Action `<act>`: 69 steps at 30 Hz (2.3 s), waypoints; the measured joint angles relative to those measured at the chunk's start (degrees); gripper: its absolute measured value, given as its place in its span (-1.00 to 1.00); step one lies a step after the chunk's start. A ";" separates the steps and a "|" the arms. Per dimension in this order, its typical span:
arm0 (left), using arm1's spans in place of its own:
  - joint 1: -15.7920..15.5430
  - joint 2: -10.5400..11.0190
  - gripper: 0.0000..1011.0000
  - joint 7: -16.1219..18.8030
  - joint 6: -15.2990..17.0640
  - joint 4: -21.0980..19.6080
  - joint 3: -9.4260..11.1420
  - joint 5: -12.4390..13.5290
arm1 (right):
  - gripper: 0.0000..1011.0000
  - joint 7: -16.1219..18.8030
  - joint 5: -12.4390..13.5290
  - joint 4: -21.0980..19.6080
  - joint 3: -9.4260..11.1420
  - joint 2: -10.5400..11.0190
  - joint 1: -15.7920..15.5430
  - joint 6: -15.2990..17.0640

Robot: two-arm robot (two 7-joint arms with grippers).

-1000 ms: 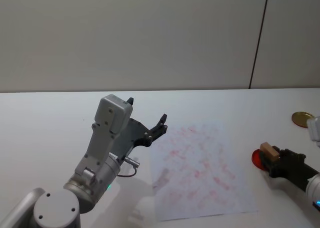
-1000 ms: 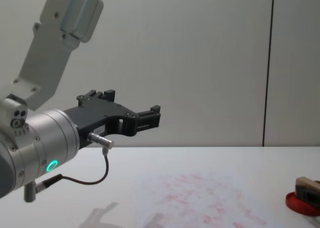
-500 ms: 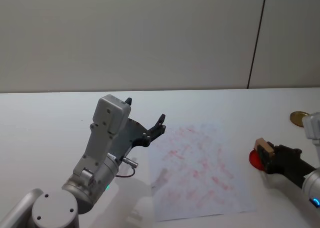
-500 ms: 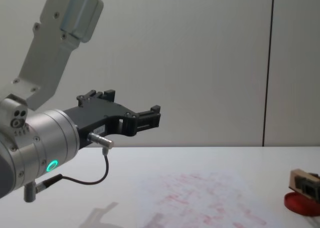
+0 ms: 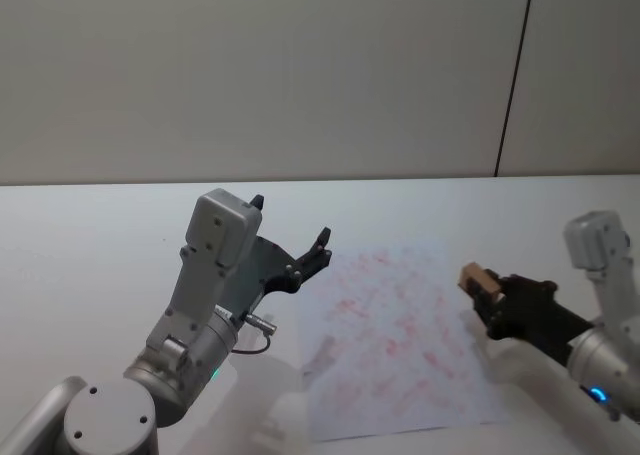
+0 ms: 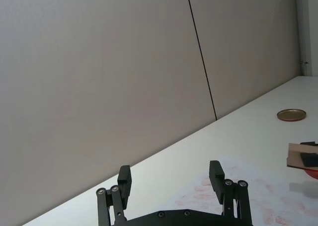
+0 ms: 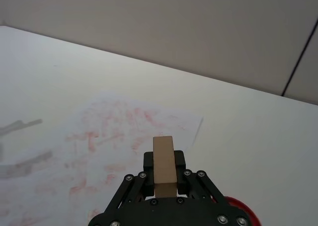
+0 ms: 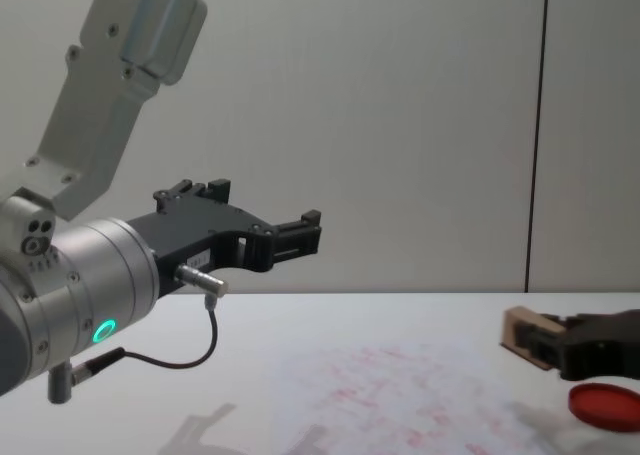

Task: Use the one hand to pick up the stamp and affix it onto the A4 paper.

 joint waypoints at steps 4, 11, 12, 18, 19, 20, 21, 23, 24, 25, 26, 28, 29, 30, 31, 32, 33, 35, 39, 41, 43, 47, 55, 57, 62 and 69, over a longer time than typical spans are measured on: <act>0.00 0.00 0.96 0.00 0.00 0.00 0.00 0.00 | -0.56 1.35 -0.40 0.17 -1.06 -1.20 0.86 0.75; 0.00 0.00 0.96 0.00 0.00 0.00 0.00 0.00 | -0.56 3.03 -0.89 1.67 -2.69 -3.02 2.03 1.81; 0.00 0.00 0.96 0.00 0.00 0.00 0.00 0.00 | -0.56 3.16 -0.95 1.80 -2.79 -3.12 2.10 1.89; 0.00 0.00 0.96 0.00 0.00 0.00 0.00 0.00 | -0.56 4.02 -1.40 3.41 -3.98 -4.29 2.81 2.31; 0.00 0.00 0.96 0.00 0.00 0.00 0.00 0.00 | -0.56 4.11 -1.47 3.59 -4.09 -4.39 2.87 2.35; 0.00 0.00 0.96 0.00 0.00 0.00 0.00 0.00 | -0.56 4.21 -1.57 3.95 -4.28 -4.59 3.00 2.40; 0.00 0.00 0.96 0.00 0.00 0.00 0.00 0.00 | -0.56 4.26 -1.62 4.17 -4.41 -4.71 3.06 2.42; 0.00 0.00 0.96 0.00 0.00 0.00 0.00 0.00 | -0.56 4.41 -1.76 4.61 -4.63 -4.95 3.23 2.47; 0.00 0.00 0.96 0.00 0.00 0.00 0.00 0.00 | -0.56 4.46 -1.79 4.76 -4.69 -5.02 3.28 2.49; 0.00 0.00 0.96 0.00 0.00 0.00 0.00 0.00 | -0.56 4.50 -1.84 4.92 -4.78 -5.10 3.33 2.50; 0.00 0.00 0.96 0.00 0.00 0.00 0.00 0.00 | -0.56 4.59 -1.92 5.17 -4.89 -5.23 3.41 2.51; 0.00 0.00 0.96 0.00 0.00 0.00 0.00 0.00 | -0.56 4.67 -2.00 5.41 -4.99 -5.32 3.51 2.53; 0.00 0.00 0.96 0.00 0.00 0.00 0.00 0.00 | -0.56 4.72 -2.05 5.52 -5.05 -5.38 3.56 2.54; 0.00 0.00 0.96 0.00 0.00 0.00 0.00 0.00 | -0.56 4.80 -2.13 5.78 -5.12 -5.46 3.67 2.56; 0.00 0.00 0.96 0.00 0.00 0.00 0.00 0.00 | -0.56 4.80 -2.13 5.78 -5.12 -5.46 3.67 2.56; 0.00 0.00 0.96 0.00 0.00 0.00 0.00 0.00 | -0.56 4.90 -2.23 6.00 -5.20 -5.53 3.75 2.59; 0.00 0.00 0.96 0.00 0.00 0.00 0.00 0.00 | -0.56 4.92 -2.27 6.09 -5.23 -5.55 3.79 2.60; 0.00 0.00 0.96 0.00 0.00 0.00 0.00 0.00 | -0.56 5.05 -2.42 6.40 -5.30 -5.64 3.96 2.67; 0.00 0.00 0.96 0.00 0.00 0.00 0.00 0.00 | -0.56 5.38 -2.85 6.96 -5.47 -5.76 4.30 2.92; 0.00 0.00 0.96 0.00 0.00 0.00 0.00 0.00 | -0.56 5.47 -3.00 7.10 -5.50 -5.79 4.39 3.01; 0.00 0.00 0.96 0.00 0.00 0.00 0.00 0.00 | -0.56 5.56 -3.16 7.25 -5.54 -5.83 4.52 3.10; 0.00 0.00 0.96 0.00 0.00 0.00 0.00 0.00 | -0.56 5.91 -3.73 7.73 -5.67 -5.90 4.86 3.49; 0.00 0.00 0.96 0.00 0.00 0.00 0.00 0.00 | -0.56 6.39 -4.51 8.29 -5.81 -5.96 5.39 4.09; 0.00 0.00 0.96 0.00 0.00 0.00 0.00 0.00 | -0.56 6.53 -4.77 8.39 -5.86 -5.98 5.52 4.32; 0.00 0.00 0.96 0.00 0.00 0.00 0.00 0.00 | -0.56 6.78 -5.21 8.55 -5.92 -5.98 5.76 4.72; 0.00 0.00 0.96 0.00 0.00 0.00 0.00 0.00 | -0.56 7.03 -5.60 8.56 -5.99 -5.89 5.93 5.24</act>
